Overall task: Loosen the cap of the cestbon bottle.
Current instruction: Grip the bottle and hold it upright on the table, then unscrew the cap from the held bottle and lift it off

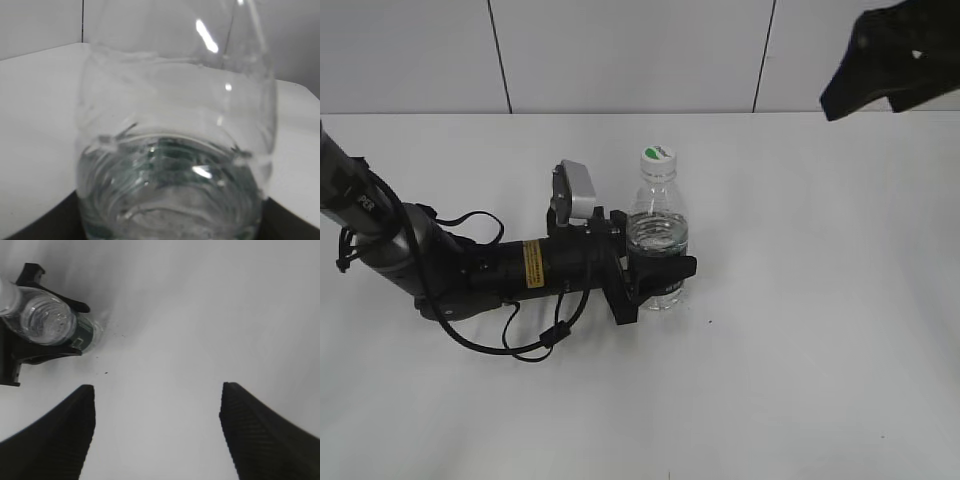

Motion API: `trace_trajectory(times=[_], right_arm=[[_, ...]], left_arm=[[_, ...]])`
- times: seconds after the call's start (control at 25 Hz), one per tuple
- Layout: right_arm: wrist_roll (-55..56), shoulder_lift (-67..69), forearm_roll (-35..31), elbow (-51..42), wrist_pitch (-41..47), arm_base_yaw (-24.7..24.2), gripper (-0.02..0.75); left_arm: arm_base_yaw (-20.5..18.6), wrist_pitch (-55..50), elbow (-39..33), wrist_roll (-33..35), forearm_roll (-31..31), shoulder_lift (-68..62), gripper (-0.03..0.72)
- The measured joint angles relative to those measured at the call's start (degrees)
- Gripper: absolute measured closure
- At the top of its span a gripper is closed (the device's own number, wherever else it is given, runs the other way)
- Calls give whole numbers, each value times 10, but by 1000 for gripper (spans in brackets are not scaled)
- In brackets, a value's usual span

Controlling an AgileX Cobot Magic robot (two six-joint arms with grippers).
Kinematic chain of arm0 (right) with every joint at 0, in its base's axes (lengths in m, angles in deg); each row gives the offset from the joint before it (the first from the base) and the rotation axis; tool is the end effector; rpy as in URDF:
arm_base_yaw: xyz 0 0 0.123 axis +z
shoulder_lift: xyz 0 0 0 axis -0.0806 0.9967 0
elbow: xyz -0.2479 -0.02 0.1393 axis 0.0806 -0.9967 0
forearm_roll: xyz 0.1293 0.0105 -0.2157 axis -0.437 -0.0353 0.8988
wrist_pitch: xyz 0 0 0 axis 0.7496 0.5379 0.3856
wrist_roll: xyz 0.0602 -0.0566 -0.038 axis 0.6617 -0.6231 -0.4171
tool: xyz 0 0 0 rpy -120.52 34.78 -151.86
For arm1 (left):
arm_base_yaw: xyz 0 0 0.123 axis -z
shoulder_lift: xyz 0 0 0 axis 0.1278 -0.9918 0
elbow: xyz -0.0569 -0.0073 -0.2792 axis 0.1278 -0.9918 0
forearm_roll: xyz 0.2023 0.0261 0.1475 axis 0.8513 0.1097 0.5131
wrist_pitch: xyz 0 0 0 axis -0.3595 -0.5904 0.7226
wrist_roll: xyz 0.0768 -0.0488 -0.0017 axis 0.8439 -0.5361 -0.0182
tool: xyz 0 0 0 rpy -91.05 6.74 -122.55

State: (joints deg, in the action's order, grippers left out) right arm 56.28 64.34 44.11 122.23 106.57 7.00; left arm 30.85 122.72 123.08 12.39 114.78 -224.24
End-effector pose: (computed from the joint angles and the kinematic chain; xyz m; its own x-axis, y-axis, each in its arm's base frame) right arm 0.3006 0.0852 0.3254 -0.7915 -0.3360 -0.5104 -0.4585 0.8787 0.1326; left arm 0.3322 -0.2245 0.0455 -0.1564 0.0642 -0.9856 0.9647 0.2241 -0.1385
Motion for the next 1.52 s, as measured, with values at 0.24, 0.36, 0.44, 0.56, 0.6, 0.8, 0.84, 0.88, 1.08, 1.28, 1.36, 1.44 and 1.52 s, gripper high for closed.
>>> trace_trajectory(times=[0.24, 0.36, 0.44, 0.56, 0.6, 0.8, 0.84, 0.88, 1.08, 1.28, 1.36, 1.44, 1.52], right_arm=[[81, 83, 51, 116, 74, 73, 148], [112, 127, 63, 180, 108, 97, 148], [129, 154, 66, 218, 123, 113, 148], [154, 186, 67, 272, 127, 138, 148], [160, 194, 67, 287, 127, 145, 148], [190, 235, 69, 337, 130, 183, 148], [194, 243, 69, 339, 130, 190, 148], [195, 249, 70, 341, 131, 195, 148], [200, 282, 74, 342, 131, 217, 148], [200, 297, 76, 342, 131, 223, 148], [200, 304, 76, 342, 131, 223, 148], [200, 312, 76, 342, 132, 223, 148], [200, 321, 76, 342, 132, 223, 148]], left_arm=[[0, 0, 0, 0, 0, 0, 287], [0, 0, 0, 0, 0, 0, 287], [1, 0, 0, 0, 0, 0, 287], [1, 0, 0, 0, -1, 0, 287], [1, 0, 0, 0, -1, 0, 287], [2, -1, 0, 0, -3, 0, 287], [2, -1, 0, 0, -4, 0, 287], [2, -1, 0, 0, -4, 0, 287], [2, -1, 0, 0, -4, 0, 287], [3, -1, 0, 0, -5, 0, 287], [3, -1, 0, 0, -5, 0, 287], [3, -1, 0, 0, -5, 0, 287], [3, -1, 0, 0, -6, 0, 287]])
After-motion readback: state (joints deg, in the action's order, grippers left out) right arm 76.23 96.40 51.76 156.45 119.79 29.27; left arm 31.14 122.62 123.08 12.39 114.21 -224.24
